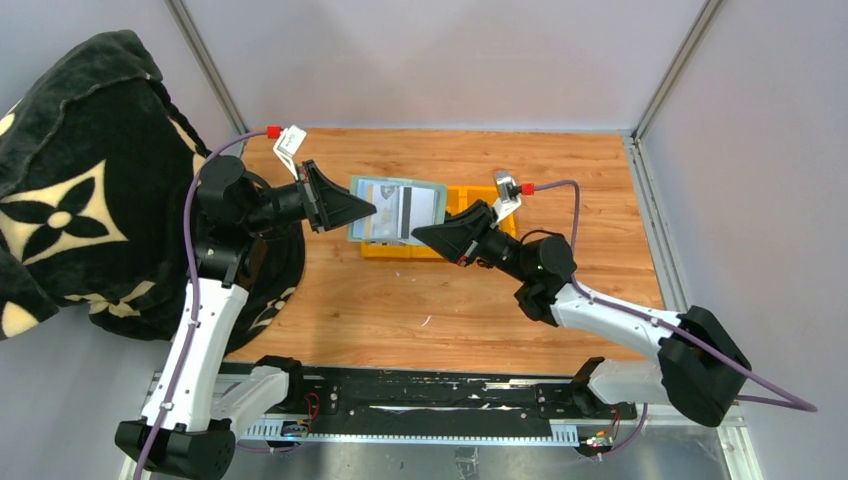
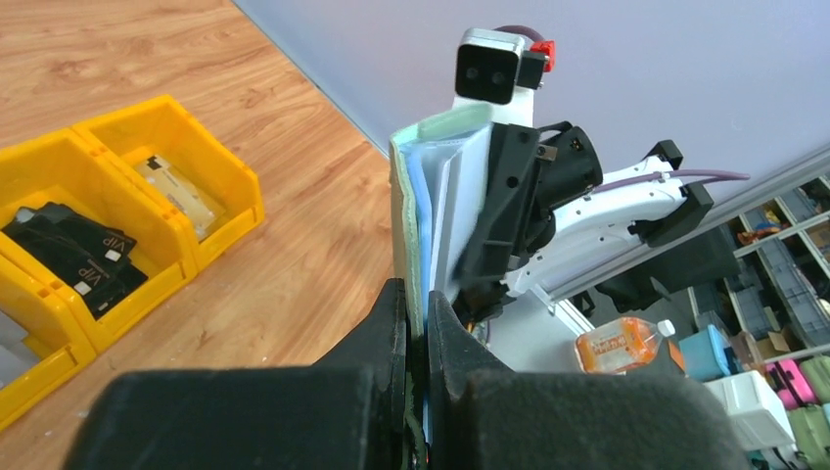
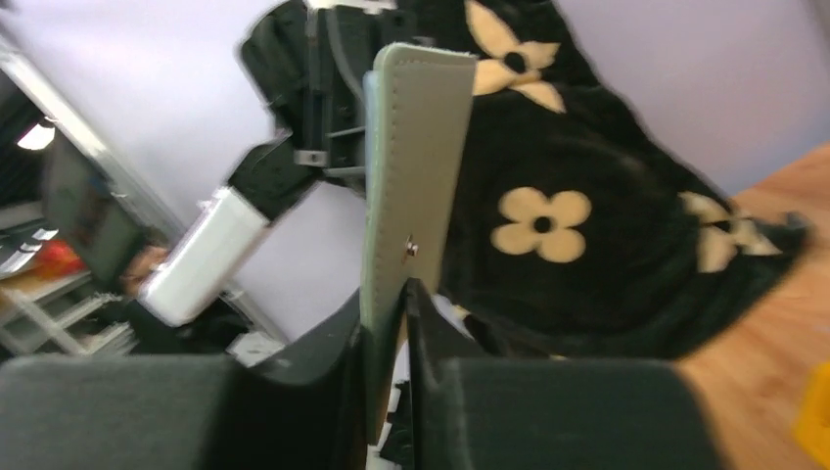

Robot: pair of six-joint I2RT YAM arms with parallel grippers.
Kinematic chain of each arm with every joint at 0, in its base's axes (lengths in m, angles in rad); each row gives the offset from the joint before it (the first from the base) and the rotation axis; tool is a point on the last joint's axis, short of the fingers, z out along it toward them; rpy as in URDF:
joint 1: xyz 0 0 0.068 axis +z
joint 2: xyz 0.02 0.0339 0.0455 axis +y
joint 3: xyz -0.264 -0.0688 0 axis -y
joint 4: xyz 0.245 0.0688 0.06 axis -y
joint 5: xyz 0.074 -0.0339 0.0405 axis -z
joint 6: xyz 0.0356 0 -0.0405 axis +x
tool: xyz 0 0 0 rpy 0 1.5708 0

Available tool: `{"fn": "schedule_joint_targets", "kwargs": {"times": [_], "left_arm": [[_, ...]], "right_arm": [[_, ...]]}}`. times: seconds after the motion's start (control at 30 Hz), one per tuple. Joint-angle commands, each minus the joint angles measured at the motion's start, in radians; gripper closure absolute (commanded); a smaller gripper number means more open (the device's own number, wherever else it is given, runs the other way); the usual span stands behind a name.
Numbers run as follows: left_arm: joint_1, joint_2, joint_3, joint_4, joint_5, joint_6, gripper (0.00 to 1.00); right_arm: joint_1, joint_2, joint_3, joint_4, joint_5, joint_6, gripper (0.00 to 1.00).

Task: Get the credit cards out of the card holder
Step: Remove the credit card from the card holder.

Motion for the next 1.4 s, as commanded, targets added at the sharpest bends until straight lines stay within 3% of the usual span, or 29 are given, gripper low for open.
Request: {"fn": "schedule_joint_targets", "kwargs": {"times": [0.0, 0.03, 0.17, 0.2, 0.4, 0.57, 0.73, 0.83, 0.97, 1.23, 1.37], "left_arm": [[0.005, -0.024, 0.017, -0.023, -0.006, 0.047, 0.98], [0.004, -0.028, 0.019, -0.058, -0.022, 0.084, 0.85], [0.004, -0.033, 0.041, -0.205, -0.059, 0.266, 0.08], [0.004, -0.035, 0.053, -0.238, -0.064, 0.309, 0.01], [0.003, -0.033, 0.123, -0.327, -0.017, 0.454, 0.0], [0.0, -0.048, 0.122, -0.332, 0.089, 0.519, 0.0], [-0.07, -0.058, 0.087, -0.457, 0.072, 0.708, 0.0], [-0.113, -0.045, 0.036, -0.466, 0.045, 0.739, 0.0], [-0.149, -0.011, 0.032, -0.526, 0.052, 0.79, 0.06], [-0.151, 0.031, 0.045, -0.568, 0.089, 0.815, 0.75], [-0.151, 0.045, 0.049, -0.572, 0.089, 0.815, 1.0]], "right_arm": [[0.009, -0.091, 0.105, -0.399, 0.051, -0.103, 0.98], [0.007, -0.117, 0.125, -0.476, 0.051, -0.161, 1.0], [0.001, -0.193, 0.244, -0.824, -0.006, -0.335, 1.0], [-0.005, -0.195, 0.291, -0.918, -0.052, -0.38, 1.0], [-0.007, -0.038, 0.668, -1.536, -0.331, -0.657, 1.0], [0.02, 0.126, 0.918, -1.94, -0.371, -0.865, 1.0], [0.063, 0.219, 1.079, -2.079, -0.372, -0.954, 1.0], [0.084, 0.273, 1.146, -2.119, -0.389, -0.999, 1.0], [0.095, 0.322, 1.19, -2.147, -0.421, -1.024, 1.0], [0.097, 0.341, 1.184, -2.117, -0.469, -1.046, 0.98], [0.088, 0.29, 1.08, -1.923, -0.508, -0.959, 0.73]]}}
